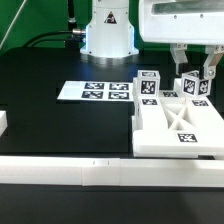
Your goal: Assemble chair
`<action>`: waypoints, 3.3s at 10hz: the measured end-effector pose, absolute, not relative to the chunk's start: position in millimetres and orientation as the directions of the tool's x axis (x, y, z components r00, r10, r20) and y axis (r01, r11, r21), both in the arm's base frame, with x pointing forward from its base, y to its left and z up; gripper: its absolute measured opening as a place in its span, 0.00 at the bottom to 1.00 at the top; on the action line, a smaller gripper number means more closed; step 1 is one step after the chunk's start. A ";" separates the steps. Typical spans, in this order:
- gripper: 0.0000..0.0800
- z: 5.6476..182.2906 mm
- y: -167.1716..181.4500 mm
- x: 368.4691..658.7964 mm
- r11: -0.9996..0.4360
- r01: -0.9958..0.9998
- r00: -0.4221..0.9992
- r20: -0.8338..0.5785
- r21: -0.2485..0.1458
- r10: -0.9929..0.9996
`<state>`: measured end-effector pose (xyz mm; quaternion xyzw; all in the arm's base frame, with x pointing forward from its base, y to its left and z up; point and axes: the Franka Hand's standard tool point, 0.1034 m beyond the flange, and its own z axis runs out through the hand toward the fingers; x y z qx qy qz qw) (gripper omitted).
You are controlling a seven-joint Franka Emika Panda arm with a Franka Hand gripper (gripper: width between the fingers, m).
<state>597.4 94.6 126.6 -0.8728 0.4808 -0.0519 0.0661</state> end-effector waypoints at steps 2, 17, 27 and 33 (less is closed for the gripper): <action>0.35 126.7 95.9 597.3 -0.420 -0.891 0.427 -0.002 -0.172 -0.904; 0.81 128.8 105.6 598.4 -0.907 -0.404 0.906 0.086 -0.122 -0.415; 0.81 126.8 102.5 597.2 -0.971 0.238 0.963 0.131 0.009 0.238; 0.35 126.2 101.1 597.2 -0.979 0.205 0.970 0.132 0.005 0.204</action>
Offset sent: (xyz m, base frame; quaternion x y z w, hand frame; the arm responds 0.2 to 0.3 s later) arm 0.0000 0.0000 0.0000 0.0000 0.0000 0.1938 0.9810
